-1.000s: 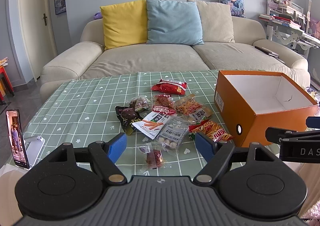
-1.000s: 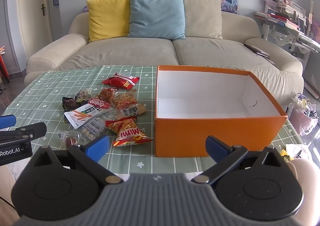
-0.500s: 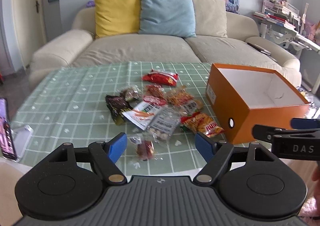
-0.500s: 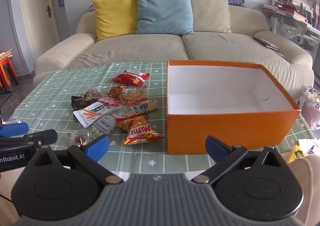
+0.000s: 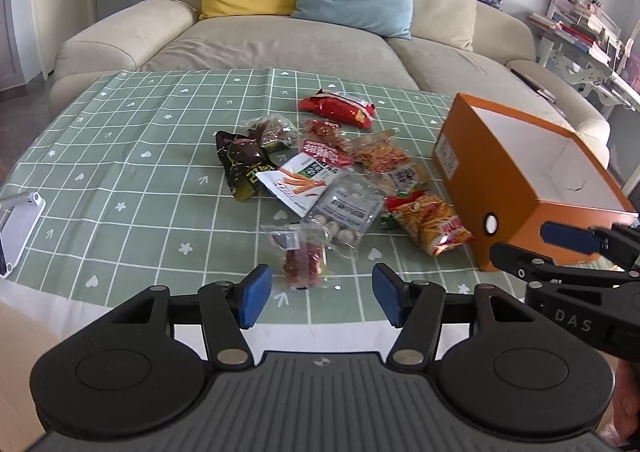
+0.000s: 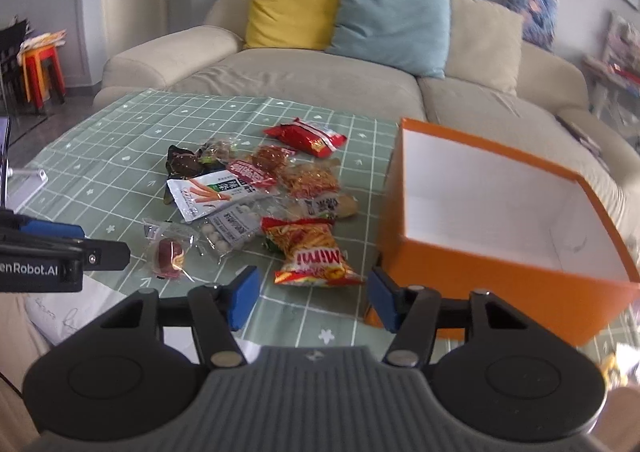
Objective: Organize snacks
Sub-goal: 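Grasp the orange Mimi snack bag with the right gripper while the left gripper grasps the wrapped pastry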
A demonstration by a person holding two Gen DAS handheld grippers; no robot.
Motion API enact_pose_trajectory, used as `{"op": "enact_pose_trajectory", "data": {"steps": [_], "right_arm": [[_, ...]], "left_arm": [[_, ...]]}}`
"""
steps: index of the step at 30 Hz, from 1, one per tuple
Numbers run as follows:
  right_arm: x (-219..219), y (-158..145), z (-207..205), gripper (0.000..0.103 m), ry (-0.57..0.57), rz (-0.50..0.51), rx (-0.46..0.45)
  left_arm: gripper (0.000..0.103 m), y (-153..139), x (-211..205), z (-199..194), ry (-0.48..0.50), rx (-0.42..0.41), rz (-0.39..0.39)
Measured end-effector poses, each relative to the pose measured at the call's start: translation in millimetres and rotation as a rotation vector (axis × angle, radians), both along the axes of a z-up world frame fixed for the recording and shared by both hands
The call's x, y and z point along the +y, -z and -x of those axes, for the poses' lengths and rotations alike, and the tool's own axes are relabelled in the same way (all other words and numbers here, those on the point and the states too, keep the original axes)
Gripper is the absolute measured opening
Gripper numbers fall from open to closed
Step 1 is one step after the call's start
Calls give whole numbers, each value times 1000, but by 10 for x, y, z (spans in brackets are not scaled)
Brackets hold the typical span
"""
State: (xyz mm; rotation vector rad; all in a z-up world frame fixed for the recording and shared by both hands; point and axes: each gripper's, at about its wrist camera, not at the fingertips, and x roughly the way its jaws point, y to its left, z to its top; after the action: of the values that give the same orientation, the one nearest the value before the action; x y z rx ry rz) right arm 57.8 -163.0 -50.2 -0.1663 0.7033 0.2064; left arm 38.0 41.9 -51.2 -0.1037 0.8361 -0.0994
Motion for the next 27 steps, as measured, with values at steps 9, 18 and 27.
{"op": "enact_pose_trajectory", "data": {"steps": [9, 18, 27], "right_arm": [[386, 195, -245, 57, -119, 188, -50], [615, 487, -473, 58, -179, 355, -28], [670, 681, -658, 58, -188, 433, -12]], "left_arm": [[75, 151, 118, -299, -24, 60, 14], [84, 351, 128, -543, -26, 131, 18], [84, 540, 103, -727, -25, 196, 14]]}}
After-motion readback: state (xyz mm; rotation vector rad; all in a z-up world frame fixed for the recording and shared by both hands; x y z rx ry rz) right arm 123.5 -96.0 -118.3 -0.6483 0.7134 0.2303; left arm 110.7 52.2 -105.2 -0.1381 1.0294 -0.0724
